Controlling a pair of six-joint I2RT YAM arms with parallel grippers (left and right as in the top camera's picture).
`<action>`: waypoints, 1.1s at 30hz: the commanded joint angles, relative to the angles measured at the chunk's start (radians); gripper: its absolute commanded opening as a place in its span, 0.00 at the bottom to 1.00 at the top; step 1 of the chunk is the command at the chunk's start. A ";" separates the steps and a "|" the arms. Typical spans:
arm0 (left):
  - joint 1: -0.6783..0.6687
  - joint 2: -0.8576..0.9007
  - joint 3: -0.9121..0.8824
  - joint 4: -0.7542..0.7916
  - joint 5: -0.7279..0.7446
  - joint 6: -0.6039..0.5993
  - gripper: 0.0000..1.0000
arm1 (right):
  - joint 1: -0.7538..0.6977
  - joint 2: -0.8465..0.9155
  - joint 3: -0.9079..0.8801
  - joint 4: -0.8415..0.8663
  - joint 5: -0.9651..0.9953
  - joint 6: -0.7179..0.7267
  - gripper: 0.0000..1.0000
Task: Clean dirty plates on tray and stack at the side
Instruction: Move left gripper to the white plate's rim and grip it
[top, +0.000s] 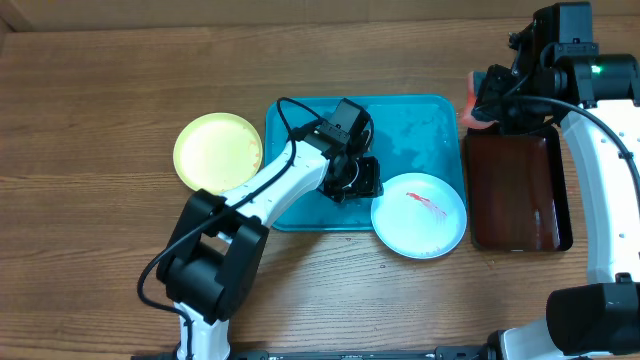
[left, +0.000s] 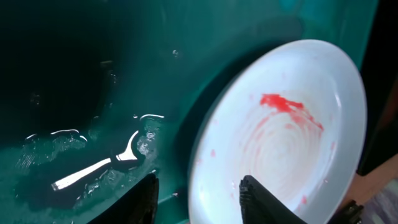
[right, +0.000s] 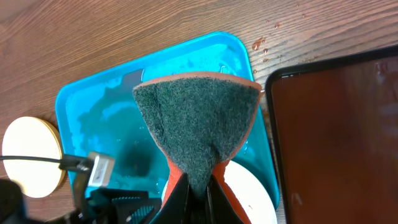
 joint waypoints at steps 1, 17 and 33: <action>-0.006 0.044 0.007 0.013 0.027 -0.012 0.42 | -0.004 -0.034 0.008 0.000 -0.002 -0.008 0.04; -0.023 0.047 0.005 0.037 -0.021 -0.031 0.23 | -0.004 -0.034 0.008 -0.011 -0.002 -0.008 0.04; -0.039 0.076 0.005 0.054 -0.042 -0.063 0.16 | -0.004 -0.034 0.008 -0.014 -0.002 -0.024 0.04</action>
